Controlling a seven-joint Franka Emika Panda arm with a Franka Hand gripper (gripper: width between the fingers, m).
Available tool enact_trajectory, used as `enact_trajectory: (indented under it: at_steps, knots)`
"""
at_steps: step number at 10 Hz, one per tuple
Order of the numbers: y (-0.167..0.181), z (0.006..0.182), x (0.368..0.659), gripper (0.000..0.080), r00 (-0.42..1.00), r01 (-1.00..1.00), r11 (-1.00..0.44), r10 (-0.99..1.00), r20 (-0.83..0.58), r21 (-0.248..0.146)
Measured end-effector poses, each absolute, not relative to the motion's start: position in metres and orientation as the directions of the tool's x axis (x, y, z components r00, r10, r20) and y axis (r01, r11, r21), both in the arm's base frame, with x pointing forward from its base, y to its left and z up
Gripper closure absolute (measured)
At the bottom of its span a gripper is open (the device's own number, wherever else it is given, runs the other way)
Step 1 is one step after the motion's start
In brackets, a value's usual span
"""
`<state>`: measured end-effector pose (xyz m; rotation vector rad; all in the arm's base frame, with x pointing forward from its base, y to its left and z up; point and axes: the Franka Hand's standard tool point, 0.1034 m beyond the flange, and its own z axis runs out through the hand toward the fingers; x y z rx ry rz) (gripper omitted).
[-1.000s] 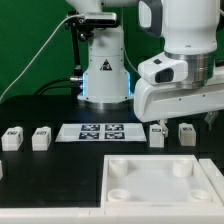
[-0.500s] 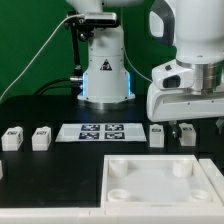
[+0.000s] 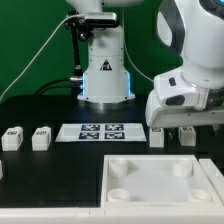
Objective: Assemble one leg
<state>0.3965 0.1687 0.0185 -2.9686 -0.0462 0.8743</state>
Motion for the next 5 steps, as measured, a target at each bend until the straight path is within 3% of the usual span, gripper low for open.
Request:
enact_trajectory:
  at_steps: [2,5]
  knots:
    - [0.1692,0.0149,0.3830,0.0150,0.693,0.022,-0.999,0.045,-0.719,-0.040]
    - [0.1716,0.0049,0.3840,0.0150,0.619,0.023,-0.999,0.048,-0.784,-0.044]
